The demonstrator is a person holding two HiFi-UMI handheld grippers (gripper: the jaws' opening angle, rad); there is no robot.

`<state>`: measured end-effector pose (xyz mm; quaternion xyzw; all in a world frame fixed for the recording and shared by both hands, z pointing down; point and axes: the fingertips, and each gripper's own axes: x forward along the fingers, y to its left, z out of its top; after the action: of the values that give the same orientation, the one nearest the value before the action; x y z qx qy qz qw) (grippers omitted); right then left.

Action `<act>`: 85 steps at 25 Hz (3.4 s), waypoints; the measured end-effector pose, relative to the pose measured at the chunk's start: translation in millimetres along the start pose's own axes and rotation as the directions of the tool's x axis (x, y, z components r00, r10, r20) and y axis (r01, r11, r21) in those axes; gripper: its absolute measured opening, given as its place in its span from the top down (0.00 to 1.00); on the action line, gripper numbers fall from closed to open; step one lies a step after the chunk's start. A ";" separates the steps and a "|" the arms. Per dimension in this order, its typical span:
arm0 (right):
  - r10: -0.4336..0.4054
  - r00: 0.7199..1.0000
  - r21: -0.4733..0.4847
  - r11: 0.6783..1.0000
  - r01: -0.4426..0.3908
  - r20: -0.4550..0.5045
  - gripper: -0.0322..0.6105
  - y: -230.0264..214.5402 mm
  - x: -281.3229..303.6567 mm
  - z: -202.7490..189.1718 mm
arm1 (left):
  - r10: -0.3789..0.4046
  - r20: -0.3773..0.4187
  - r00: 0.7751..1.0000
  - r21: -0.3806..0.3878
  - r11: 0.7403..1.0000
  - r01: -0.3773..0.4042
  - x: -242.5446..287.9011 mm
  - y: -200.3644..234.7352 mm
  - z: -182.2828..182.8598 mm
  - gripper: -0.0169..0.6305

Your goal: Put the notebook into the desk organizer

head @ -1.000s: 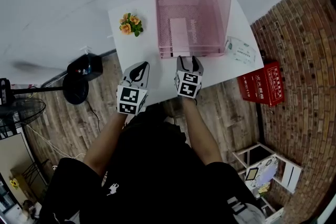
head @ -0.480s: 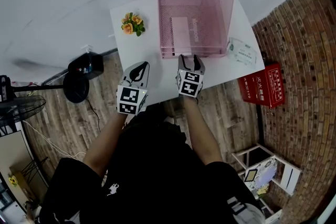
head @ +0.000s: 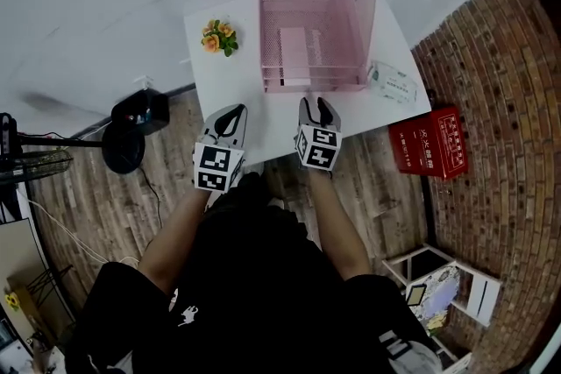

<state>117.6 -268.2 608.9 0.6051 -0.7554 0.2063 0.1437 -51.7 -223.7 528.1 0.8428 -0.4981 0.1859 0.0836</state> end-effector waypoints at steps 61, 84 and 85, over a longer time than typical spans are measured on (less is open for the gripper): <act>-0.241 0.883 0.099 0.971 0.219 0.404 0.95 183.8 -352.2 59.1 | -0.405 0.307 0.861 0.167 0.914 0.370 -233.8 10.8 46.8 0.97; -0.246 0.874 0.063 0.968 0.242 0.419 0.95 180.5 -362.2 69.8 | -0.393 0.326 0.860 0.166 0.919 0.357 -236.9 13.3 62.0 0.97; -0.245 0.874 0.061 0.968 0.242 0.419 0.95 180.2 -361.2 70.3 | -0.392 0.327 0.860 0.165 0.920 0.356 -236.2 13.9 62.5 0.97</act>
<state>26.3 39.4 354.1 0.7259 -0.6857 0.0529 -0.0005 -152.1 -59.9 376.5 0.9460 -0.3219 0.0358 -0.0147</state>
